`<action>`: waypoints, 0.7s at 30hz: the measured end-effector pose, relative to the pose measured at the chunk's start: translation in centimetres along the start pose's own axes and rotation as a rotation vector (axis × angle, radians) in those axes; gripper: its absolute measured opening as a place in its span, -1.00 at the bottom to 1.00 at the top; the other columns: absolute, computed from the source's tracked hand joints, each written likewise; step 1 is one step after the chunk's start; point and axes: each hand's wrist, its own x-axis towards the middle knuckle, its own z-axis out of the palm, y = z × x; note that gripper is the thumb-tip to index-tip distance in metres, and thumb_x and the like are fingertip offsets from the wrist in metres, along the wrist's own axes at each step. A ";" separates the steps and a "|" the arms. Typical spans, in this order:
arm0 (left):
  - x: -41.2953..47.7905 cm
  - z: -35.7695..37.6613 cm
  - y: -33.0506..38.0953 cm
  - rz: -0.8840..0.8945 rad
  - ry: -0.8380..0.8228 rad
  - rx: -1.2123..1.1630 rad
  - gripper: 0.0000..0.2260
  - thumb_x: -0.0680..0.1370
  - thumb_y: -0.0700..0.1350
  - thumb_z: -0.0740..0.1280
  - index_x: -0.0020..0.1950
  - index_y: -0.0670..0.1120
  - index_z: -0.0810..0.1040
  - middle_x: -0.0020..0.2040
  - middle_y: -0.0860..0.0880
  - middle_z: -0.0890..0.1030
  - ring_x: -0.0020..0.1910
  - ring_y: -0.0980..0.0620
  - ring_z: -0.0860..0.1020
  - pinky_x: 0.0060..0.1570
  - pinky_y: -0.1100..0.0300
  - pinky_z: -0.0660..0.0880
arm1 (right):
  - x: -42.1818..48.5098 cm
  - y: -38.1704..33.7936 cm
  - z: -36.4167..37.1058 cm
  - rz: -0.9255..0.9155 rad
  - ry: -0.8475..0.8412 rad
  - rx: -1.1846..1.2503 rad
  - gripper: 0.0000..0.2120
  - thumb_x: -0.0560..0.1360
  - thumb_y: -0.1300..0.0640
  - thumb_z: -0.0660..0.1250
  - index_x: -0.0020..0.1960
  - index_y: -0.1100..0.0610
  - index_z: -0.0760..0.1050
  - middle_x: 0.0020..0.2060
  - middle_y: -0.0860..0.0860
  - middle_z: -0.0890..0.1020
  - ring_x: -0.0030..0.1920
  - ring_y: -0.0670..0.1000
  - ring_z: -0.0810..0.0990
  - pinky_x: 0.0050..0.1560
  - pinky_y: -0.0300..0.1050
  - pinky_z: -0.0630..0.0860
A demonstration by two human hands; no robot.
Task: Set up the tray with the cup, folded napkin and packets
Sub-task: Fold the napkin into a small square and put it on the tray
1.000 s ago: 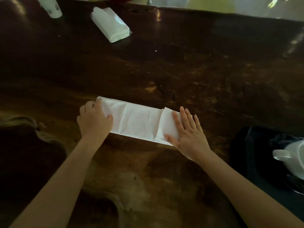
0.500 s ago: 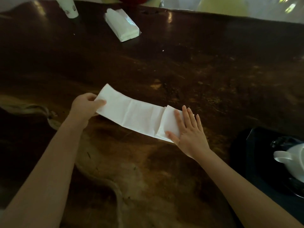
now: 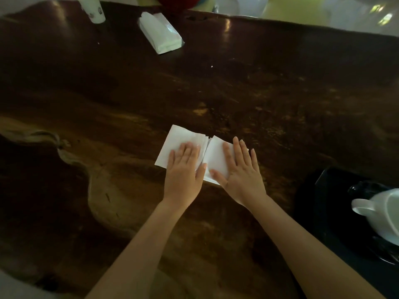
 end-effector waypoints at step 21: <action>0.0 -0.1 -1.6 0.162 -0.165 0.215 -0.39 0.53 0.20 -0.37 0.51 -0.05 -0.08 0.53 -0.07 -0.03 0.51 -0.04 -0.11 0.46 -0.05 -0.18 | -1.8 -0.3 -0.1 0.019 -0.046 0.032 -0.25 0.45 -0.38 -0.25 0.48 -0.02 -0.38 0.50 0.02 -0.31 0.48 0.01 -0.36 0.47 0.05 -0.34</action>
